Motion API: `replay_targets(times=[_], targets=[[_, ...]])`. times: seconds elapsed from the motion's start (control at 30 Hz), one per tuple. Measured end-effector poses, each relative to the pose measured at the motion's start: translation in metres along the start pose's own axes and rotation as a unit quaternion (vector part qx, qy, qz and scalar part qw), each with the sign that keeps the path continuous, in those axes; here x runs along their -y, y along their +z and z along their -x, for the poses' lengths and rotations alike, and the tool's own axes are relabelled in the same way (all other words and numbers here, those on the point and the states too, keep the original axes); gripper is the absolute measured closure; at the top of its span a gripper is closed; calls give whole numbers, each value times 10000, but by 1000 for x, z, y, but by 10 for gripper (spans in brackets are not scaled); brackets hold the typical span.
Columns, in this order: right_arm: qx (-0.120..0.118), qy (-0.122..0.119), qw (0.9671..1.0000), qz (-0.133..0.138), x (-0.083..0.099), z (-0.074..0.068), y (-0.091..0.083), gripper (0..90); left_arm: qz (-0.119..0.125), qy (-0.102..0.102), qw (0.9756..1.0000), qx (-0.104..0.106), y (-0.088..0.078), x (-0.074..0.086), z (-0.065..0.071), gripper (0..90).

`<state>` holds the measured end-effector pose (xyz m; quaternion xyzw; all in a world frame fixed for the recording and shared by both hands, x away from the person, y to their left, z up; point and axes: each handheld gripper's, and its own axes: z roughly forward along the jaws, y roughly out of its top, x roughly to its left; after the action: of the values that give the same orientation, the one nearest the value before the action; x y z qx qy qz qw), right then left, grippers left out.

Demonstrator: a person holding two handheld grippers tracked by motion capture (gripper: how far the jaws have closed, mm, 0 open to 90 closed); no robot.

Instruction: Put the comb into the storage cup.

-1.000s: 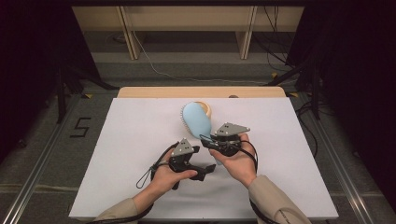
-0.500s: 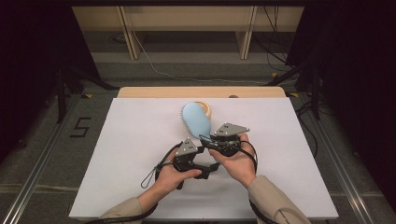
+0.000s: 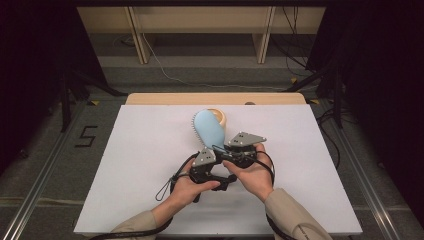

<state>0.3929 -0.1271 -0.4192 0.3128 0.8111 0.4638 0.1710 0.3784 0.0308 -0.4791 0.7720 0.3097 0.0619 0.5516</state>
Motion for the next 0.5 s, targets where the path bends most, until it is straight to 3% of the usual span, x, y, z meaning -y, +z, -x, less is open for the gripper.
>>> replay_targets(times=[0.4,0.5], targets=[[3,2,10000,6,0,0,0,702,93,-25,9999,31,2,0,1,262],[11,-1,10000,34,0,0,0,702,123,-139,9998,30,3,2,1,275]])
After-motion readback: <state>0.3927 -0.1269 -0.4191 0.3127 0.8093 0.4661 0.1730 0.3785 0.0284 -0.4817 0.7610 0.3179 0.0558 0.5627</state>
